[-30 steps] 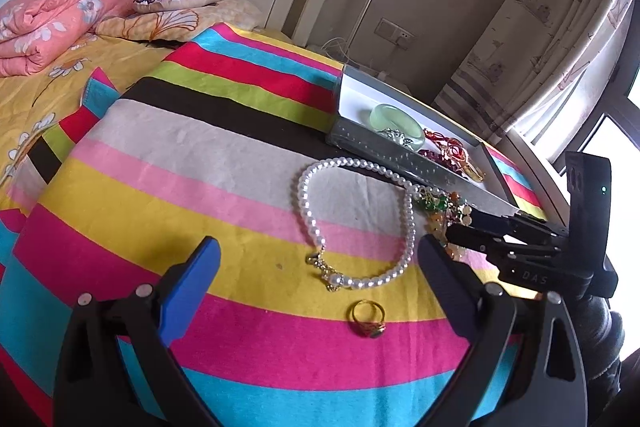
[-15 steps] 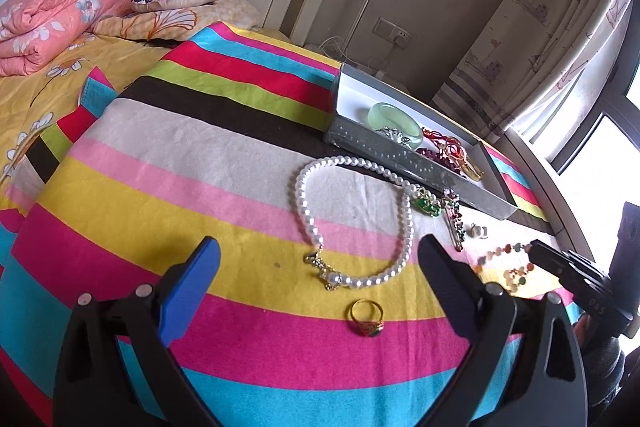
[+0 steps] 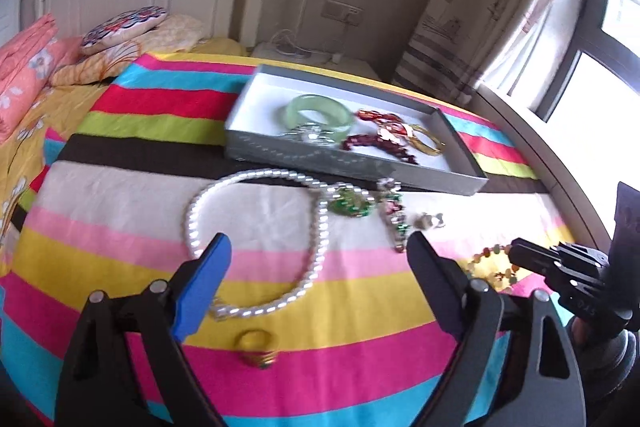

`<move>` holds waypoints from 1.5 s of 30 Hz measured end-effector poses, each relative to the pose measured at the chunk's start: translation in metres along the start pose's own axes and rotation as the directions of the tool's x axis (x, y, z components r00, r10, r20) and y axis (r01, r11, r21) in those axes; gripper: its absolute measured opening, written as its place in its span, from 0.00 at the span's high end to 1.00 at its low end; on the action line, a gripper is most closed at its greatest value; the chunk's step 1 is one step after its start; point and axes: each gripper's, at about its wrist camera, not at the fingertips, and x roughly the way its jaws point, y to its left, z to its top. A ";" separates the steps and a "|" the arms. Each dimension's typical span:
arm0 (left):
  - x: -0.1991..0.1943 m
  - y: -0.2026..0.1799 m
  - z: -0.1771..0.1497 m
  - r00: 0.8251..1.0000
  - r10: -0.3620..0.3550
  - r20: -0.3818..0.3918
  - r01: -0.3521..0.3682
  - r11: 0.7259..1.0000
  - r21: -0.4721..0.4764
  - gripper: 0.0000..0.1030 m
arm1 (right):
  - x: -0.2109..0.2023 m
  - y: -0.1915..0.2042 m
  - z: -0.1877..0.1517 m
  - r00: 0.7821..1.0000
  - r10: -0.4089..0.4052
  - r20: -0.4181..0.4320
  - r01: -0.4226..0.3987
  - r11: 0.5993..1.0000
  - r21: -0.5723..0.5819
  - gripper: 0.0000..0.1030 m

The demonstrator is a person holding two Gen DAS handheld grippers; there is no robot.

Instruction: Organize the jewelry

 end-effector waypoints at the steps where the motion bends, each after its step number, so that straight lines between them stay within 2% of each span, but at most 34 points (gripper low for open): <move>1: 0.009 -0.011 0.003 0.999 -0.026 -0.028 0.027 0.999 0.030 0.30 | -0.001 -0.001 0.000 1.000 0.003 0.002 -0.003 1.000 0.004 0.89; 2: 0.020 -0.022 0.004 0.997 -0.044 -0.061 0.047 0.997 0.058 0.42 | 0.000 -0.001 0.000 1.000 0.003 0.004 -0.003 1.000 0.006 0.89; 4: 0.040 -0.037 0.005 0.992 -0.043 -0.119 0.053 0.995 0.090 0.49 | -0.001 -0.001 0.000 1.000 0.006 0.006 -0.006 1.000 0.003 0.89; 7: 0.063 -0.044 0.005 0.987 -0.027 -0.159 0.041 0.996 0.082 0.52 | -0.002 -0.001 0.000 1.000 0.017 0.012 -0.017 1.000 0.007 0.89; 11: 0.077 -0.048 0.014 0.990 0.012 -0.138 0.000 0.996 0.092 0.53 | -0.005 -0.004 -0.001 0.999 0.037 0.022 -0.037 0.999 0.019 0.89; 16: 0.087 -0.064 0.016 0.985 0.118 -0.124 -0.095 0.980 0.176 0.57 | -0.003 -0.004 0.000 0.999 0.034 0.016 -0.034 0.999 0.022 0.89; 18: 0.087 -0.064 0.018 0.984 0.138 -0.117 -0.117 0.979 0.168 0.69 | -0.003 -0.004 0.000 1.000 0.022 0.014 -0.022 0.999 0.023 0.89; 19: 0.086 -0.061 0.019 0.985 0.131 -0.115 -0.113 0.982 0.152 0.84 | -0.003 -0.004 0.000 1.000 0.014 0.018 -0.014 1.000 0.025 0.89; 21: 0.083 -0.054 0.018 0.989 0.090 -0.115 -0.076 0.990 0.117 0.85 | -0.006 -0.004 0.000 1.000 0.003 0.031 -0.004 1.000 0.029 0.89; 24: 0.070 -0.051 0.011 0.992 0.076 -0.098 -0.067 0.993 0.095 0.85 | -0.009 -0.005 0.000 0.999 -0.002 0.047 0.000 0.999 0.035 0.89; 31: 0.036 -0.053 -0.005 0.992 0.123 -0.031 -0.118 0.985 0.126 0.85 | -0.013 -0.001 -0.001 0.998 -0.015 0.060 0.013 1.000 0.022 0.89; 37: 0.008 -0.052 -0.002 0.989 0.145 0.032 -0.148 0.980 0.130 0.85 | -0.019 0.003 0.005 0.997 0.007 0.079 -0.008 1.000 0.021 0.89; 45: 0.007 -0.052 0.005 0.987 0.155 0.045 -0.159 0.978 0.136 0.85 | -0.026 0.011 0.037 0.991 -0.010 0.132 0.015 0.999 -0.031 0.89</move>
